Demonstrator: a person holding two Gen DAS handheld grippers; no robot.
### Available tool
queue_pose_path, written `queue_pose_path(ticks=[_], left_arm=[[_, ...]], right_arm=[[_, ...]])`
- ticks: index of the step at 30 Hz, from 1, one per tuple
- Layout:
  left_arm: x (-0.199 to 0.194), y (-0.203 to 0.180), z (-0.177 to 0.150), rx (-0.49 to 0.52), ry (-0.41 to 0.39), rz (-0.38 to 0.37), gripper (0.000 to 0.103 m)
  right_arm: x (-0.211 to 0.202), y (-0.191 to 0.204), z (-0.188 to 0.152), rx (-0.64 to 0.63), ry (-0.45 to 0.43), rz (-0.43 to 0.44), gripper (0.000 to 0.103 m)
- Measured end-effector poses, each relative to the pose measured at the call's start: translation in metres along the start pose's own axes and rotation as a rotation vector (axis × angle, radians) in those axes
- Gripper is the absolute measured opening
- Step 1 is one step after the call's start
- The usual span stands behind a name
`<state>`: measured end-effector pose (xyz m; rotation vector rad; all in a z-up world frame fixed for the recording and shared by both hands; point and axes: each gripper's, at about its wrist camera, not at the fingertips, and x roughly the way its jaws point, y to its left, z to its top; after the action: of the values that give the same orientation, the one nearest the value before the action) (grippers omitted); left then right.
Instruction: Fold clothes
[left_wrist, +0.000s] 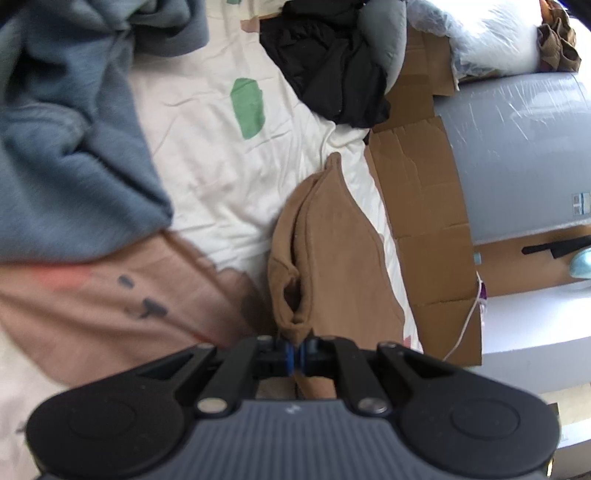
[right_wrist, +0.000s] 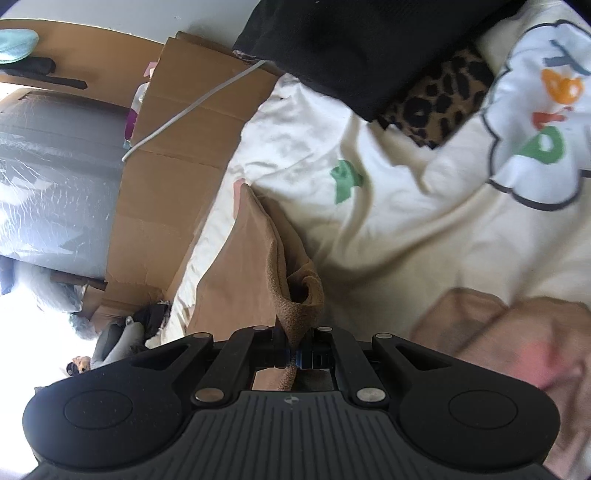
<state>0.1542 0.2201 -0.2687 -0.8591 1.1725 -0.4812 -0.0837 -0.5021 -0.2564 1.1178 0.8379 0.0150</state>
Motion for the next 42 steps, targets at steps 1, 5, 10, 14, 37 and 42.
queue_pose_path(ticks=[1, 5, 10, 14, 37, 42], left_arm=[[-0.003, 0.002, -0.002, -0.002, 0.005, 0.004, 0.003], [-0.010, 0.007, -0.012, 0.017, 0.027, 0.020, 0.003], [-0.002, 0.023, -0.017, -0.007, 0.032, 0.045, 0.003], [0.006, 0.024, -0.016, -0.016, 0.030, 0.049, 0.003], [0.006, 0.033, -0.022, -0.025, 0.035, 0.052, 0.004], [0.005, 0.034, -0.022, -0.026, 0.036, 0.049, 0.004]], right_arm=[[-0.003, -0.001, -0.001, -0.005, 0.002, -0.008, 0.001], [-0.007, -0.014, -0.007, 0.019, 0.014, -0.055, 0.002], [-0.007, -0.037, -0.011, 0.064, 0.035, -0.158, 0.015], [-0.017, -0.034, -0.009, 0.026, 0.008, -0.220, 0.028], [0.104, 0.106, -0.106, -0.391, 0.390, -0.032, 0.027], [0.110, 0.115, -0.140, -0.488, 0.481, -0.054, 0.027]])
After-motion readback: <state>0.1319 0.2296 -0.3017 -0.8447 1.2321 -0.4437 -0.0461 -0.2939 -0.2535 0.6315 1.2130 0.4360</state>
